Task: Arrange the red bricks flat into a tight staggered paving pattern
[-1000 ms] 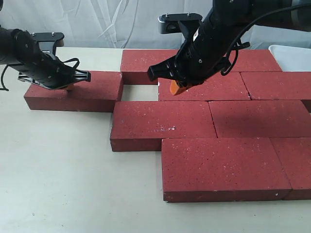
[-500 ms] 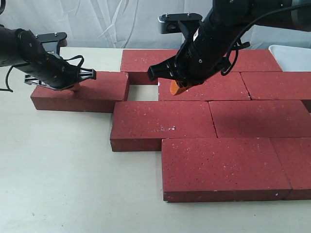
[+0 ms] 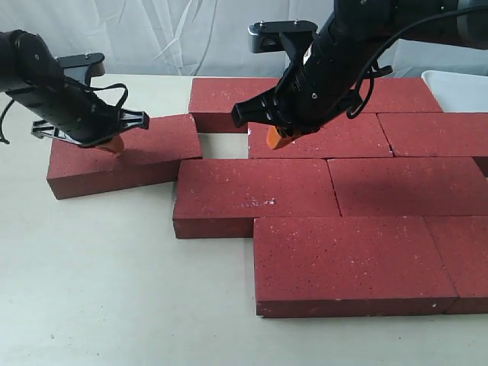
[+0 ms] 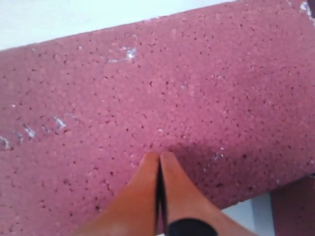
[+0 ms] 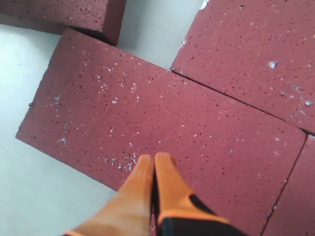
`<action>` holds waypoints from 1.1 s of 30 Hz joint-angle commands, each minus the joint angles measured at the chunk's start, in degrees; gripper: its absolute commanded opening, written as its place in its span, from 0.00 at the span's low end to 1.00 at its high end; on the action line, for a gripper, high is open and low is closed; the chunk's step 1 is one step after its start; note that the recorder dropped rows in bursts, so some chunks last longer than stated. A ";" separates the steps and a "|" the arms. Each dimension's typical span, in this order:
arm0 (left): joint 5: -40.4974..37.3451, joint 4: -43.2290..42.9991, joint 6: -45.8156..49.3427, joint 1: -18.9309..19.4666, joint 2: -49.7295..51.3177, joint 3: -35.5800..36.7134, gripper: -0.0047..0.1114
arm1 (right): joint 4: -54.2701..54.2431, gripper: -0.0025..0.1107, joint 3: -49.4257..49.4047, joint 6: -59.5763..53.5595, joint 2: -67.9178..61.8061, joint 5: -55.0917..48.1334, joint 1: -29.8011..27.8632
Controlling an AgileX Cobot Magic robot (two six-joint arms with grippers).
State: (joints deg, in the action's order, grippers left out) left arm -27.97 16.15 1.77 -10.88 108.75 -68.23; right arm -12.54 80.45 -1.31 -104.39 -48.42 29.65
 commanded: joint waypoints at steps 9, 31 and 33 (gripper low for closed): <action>-0.32 -8.79 -0.89 7.66 -4.47 0.15 0.04 | 0.08 0.02 -0.27 -0.14 0.59 0.22 -0.31; 1.25 -7.68 -1.77 15.35 4.67 0.15 0.04 | 0.08 0.02 -0.27 -0.14 0.59 0.59 -0.31; 2.54 -5.44 -1.77 15.35 5.52 0.15 0.04 | 0.08 0.02 -0.27 -0.14 0.59 0.59 -0.31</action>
State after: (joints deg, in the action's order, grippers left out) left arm -27.71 8.21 0.00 4.42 113.15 -68.23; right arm -12.54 80.45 -1.31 -104.39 -48.31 29.65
